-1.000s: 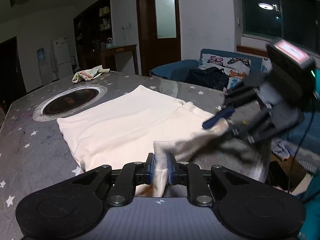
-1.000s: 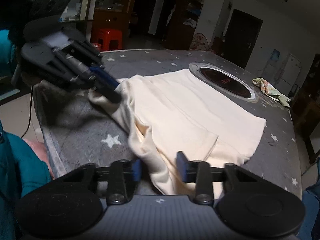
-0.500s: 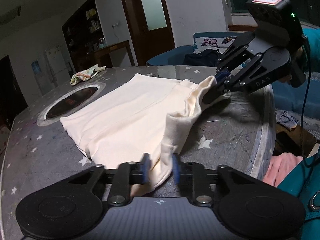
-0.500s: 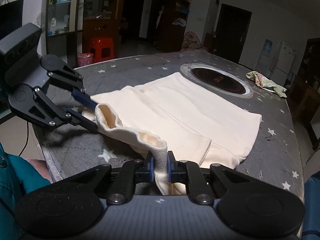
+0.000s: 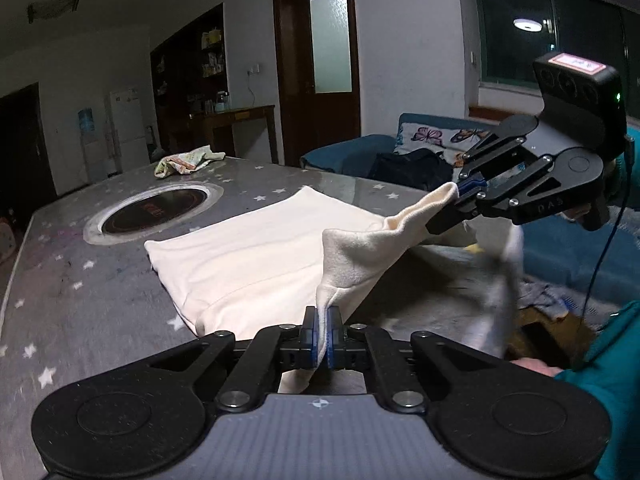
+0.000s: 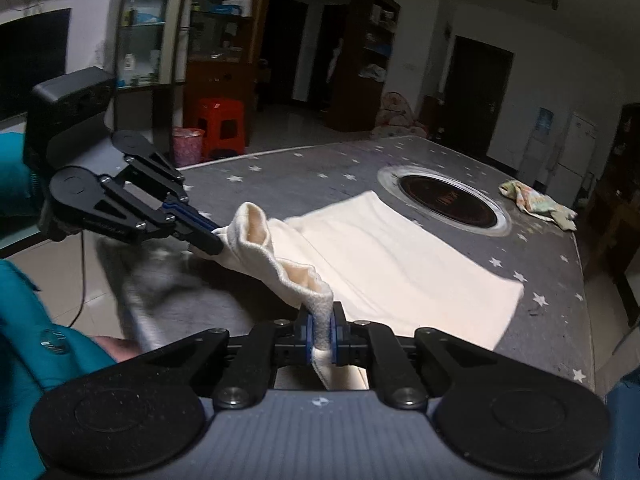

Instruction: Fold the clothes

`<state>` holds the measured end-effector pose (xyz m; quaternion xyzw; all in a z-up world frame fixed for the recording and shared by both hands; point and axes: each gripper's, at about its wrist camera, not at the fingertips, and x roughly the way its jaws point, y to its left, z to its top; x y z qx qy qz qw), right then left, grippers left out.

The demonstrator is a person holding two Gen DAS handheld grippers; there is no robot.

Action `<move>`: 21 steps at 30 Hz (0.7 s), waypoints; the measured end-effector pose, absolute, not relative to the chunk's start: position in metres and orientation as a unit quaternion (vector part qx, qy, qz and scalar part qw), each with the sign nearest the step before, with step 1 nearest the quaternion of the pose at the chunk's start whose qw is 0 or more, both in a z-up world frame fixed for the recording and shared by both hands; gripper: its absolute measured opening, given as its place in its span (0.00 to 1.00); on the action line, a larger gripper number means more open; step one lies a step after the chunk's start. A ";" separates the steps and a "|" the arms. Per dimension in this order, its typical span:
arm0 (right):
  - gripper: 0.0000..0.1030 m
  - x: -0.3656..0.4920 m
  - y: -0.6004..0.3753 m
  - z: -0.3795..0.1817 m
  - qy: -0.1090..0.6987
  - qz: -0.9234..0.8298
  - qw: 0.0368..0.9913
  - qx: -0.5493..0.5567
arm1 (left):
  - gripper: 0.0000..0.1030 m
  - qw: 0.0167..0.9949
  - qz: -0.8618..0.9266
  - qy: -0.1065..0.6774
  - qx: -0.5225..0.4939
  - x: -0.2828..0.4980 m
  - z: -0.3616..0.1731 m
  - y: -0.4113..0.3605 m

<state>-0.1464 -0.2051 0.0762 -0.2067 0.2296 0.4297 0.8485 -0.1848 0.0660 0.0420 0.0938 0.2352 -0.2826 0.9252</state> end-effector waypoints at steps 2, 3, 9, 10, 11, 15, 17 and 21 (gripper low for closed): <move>0.06 -0.157 -0.207 0.083 0.231 0.441 0.842 -0.207 | 0.04 0.924 -0.285 0.239 0.086 -0.198 0.048 0.071; 0.06 -0.163 -0.209 0.088 0.235 0.448 0.838 -0.206 | 0.04 0.923 -0.287 0.242 0.081 -0.206 0.051 0.073; 0.05 -0.187 -0.212 0.111 0.250 0.474 0.820 -0.203 | 0.04 0.924 -0.285 0.246 0.072 -0.226 0.066 0.077; 0.05 -0.190 -0.212 0.113 0.251 0.476 0.818 -0.203 | 0.04 0.925 -0.283 0.244 0.074 -0.224 0.068 0.077; 0.04 -0.189 -0.211 0.113 0.250 0.473 0.819 -0.206 | 0.04 0.926 -0.281 0.241 0.076 -0.223 0.069 0.076; 0.04 -0.179 -0.208 0.116 0.248 0.457 0.833 -0.192 | 0.04 0.931 -0.270 0.231 0.081 -0.198 0.077 0.073; 0.04 -0.166 -0.208 0.120 0.243 0.446 0.841 -0.188 | 0.04 0.934 -0.265 0.226 0.083 -0.183 0.082 0.072; 0.04 -0.132 -0.208 0.127 0.237 0.424 0.855 -0.183 | 0.04 0.937 -0.258 0.215 0.098 -0.142 0.090 0.067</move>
